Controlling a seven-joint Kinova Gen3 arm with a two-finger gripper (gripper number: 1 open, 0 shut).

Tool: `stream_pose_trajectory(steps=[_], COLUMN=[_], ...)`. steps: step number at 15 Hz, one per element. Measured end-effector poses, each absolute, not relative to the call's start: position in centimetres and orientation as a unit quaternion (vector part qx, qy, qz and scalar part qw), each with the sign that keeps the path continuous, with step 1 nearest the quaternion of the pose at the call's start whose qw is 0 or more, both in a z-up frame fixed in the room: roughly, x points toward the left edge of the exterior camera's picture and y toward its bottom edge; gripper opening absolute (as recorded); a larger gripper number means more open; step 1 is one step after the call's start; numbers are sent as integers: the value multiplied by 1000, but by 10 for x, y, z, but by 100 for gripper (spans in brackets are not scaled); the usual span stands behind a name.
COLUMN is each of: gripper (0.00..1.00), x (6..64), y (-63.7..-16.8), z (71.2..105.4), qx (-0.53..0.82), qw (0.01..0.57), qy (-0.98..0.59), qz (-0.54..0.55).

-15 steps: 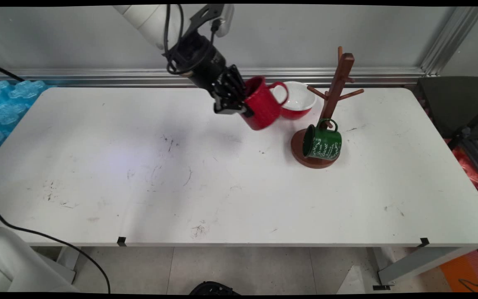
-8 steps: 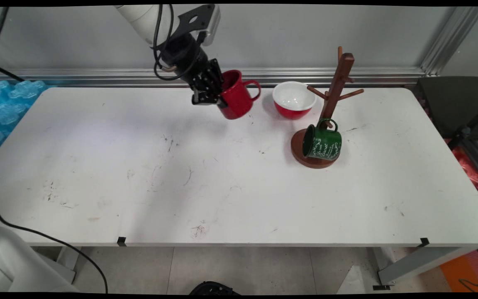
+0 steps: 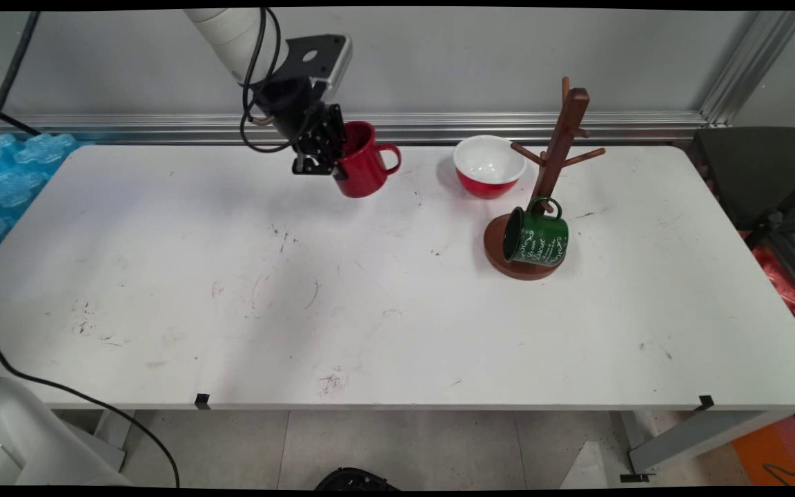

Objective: Place the picked object on the table

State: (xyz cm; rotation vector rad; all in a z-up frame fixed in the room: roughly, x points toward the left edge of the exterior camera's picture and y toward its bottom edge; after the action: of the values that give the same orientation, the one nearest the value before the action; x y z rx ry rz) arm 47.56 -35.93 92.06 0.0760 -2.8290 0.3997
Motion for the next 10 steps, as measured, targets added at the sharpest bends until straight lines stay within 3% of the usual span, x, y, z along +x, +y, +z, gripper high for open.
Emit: stream_pose_trajectory(steps=[10], gripper=[0], x=[483], y=[-372], z=[877], qx=[30], qw=[83], qy=[-985], qz=[146])
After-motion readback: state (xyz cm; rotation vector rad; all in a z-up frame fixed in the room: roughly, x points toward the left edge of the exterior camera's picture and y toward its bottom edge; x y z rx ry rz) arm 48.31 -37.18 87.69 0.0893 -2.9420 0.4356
